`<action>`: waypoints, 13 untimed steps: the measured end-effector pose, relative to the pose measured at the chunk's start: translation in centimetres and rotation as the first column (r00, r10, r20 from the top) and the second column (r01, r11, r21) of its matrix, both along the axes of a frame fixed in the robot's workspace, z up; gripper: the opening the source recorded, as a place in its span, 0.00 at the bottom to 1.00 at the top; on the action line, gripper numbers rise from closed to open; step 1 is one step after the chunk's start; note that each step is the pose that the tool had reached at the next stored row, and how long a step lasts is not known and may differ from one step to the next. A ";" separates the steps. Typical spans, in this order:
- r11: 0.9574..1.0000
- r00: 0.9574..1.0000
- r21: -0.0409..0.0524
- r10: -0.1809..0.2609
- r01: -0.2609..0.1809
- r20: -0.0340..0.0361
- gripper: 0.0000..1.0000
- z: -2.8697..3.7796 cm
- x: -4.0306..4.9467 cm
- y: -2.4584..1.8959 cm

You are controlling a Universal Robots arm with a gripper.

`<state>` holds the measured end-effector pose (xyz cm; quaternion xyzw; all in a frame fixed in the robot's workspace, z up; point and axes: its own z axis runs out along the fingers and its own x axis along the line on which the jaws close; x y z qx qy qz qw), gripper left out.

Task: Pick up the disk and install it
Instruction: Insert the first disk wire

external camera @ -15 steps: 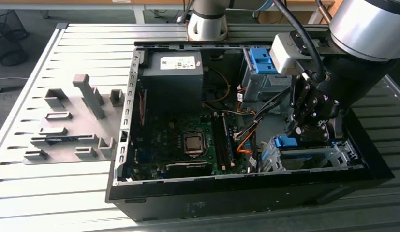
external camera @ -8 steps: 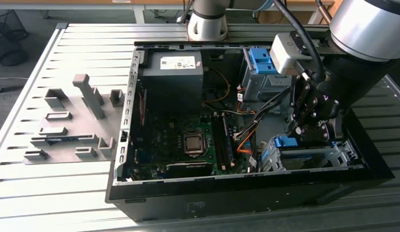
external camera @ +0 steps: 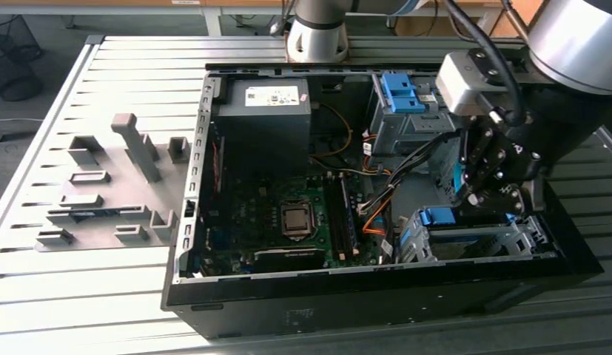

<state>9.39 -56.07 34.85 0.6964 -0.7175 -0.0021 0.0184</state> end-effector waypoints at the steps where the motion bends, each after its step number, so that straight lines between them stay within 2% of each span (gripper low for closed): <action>1: 1.000 1.000 0.000 0.000 0.000 0.000 0.11 -0.01 0.38 0.02; 5: 1.000 1.000 0.000 0.000 0.000 -0.002 0.11 -0.09 1.76 0.04; 8: 1.000 1.000 0.000 0.000 0.000 -0.002 0.11 -0.04 1.79 0.05; 13: 1.000 1.000 0.000 0.000 0.000 -0.002 0.11 0.84 1.80 0.09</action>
